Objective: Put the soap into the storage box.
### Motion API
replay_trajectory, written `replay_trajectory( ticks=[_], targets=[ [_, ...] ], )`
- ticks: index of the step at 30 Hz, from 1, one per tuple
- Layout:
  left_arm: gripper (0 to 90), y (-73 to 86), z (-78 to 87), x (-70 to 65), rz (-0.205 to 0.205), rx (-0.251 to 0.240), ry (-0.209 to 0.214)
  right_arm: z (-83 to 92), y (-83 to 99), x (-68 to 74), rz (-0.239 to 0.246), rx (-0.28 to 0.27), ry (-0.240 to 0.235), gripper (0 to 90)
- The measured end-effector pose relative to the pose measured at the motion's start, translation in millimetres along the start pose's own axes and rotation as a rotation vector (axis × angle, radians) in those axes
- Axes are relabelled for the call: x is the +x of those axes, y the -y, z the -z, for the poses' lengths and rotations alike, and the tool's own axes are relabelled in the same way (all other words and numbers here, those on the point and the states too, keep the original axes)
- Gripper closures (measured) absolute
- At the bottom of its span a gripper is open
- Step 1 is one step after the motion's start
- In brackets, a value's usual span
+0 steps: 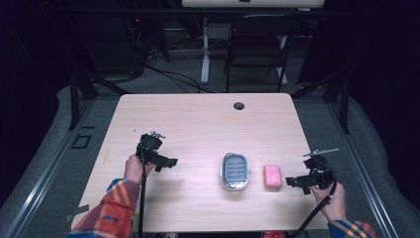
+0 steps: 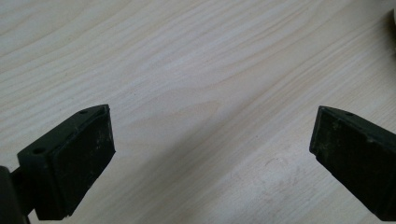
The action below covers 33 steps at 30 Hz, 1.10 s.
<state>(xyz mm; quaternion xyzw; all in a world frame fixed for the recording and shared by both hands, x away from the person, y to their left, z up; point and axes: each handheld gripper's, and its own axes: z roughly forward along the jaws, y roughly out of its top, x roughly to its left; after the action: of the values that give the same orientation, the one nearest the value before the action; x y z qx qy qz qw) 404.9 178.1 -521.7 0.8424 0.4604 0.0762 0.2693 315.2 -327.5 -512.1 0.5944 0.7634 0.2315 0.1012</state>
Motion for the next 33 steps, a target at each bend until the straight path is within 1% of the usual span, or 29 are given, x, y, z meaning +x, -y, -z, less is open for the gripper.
replay_trajectory(
  ticks=[4,5,8,11,12,17,20,25,26,27,28,29,33],
  targets=[
    [0.0,0.1,0.1,-0.1,0.002,-0.001,0.002,1.7,-1.5,5.2,0.004,-0.011,-0.002,0.0],
    [0.0,0.0,0.9,0.3,-0.001,-0.001,0.001,2.3,-2.4,8.1,0.004,-0.015,-0.010,0.0],
    [0.0,-0.1,1.1,-0.1,-0.002,-0.001,0.001,2.6,-4.0,11.8,0.002,-0.015,-0.017,0.0],
    [0.0,-0.2,0.7,-0.4,-0.002,-0.001,0.002,2.5,-5.2,13.6,0.003,-0.012,-0.015,0.0],
    [0.0,-0.2,0.8,-0.1,-0.002,0.000,0.002,2.0,-6.1,14.8,-0.007,-0.018,-0.023,0.0],
    [0.0,-0.1,1.2,0.4,0.000,-0.002,0.002,0.7,-8.5,16.0,-0.013,-0.015,-0.019,0.0],
    [0.0,-0.4,0.7,-0.3,-0.001,-0.002,0.000,-1.8,-11.3,17.6,-0.029,0.001,-0.012,0.0],
    [0.0,-0.3,0.9,0.1,0.001,0.000,0.001,-6.2,-16.3,21.0,-0.030,0.020,-0.009,0.0],
    [0.0,-0.3,0.8,0.1,0.001,0.000,0.002,-9.3,-19.0,24.5,-0.038,0.022,-0.007,0.0],
    [0.0,-0.3,0.8,0.1,0.001,0.000,0.002,-9.3,-19.0,24.5,-0.038,0.022,-0.007,0.0],
    [0.0,-0.4,0.6,0.1,0.001,0.000,0.002,-10.5,-20.8,25.3,-0.029,0.038,0.001,0.0],
    [0.0,-0.3,0.6,0.1,0.001,0.000,0.002,-14.7,-24.6,29.3,-0.031,0.047,-0.001,0.0],
    [0.0,-0.1,1.2,0.8,0.001,0.000,0.005,-20.2,-30.7,34.8,-0.016,0.071,0.000,0.0]
  ],
)
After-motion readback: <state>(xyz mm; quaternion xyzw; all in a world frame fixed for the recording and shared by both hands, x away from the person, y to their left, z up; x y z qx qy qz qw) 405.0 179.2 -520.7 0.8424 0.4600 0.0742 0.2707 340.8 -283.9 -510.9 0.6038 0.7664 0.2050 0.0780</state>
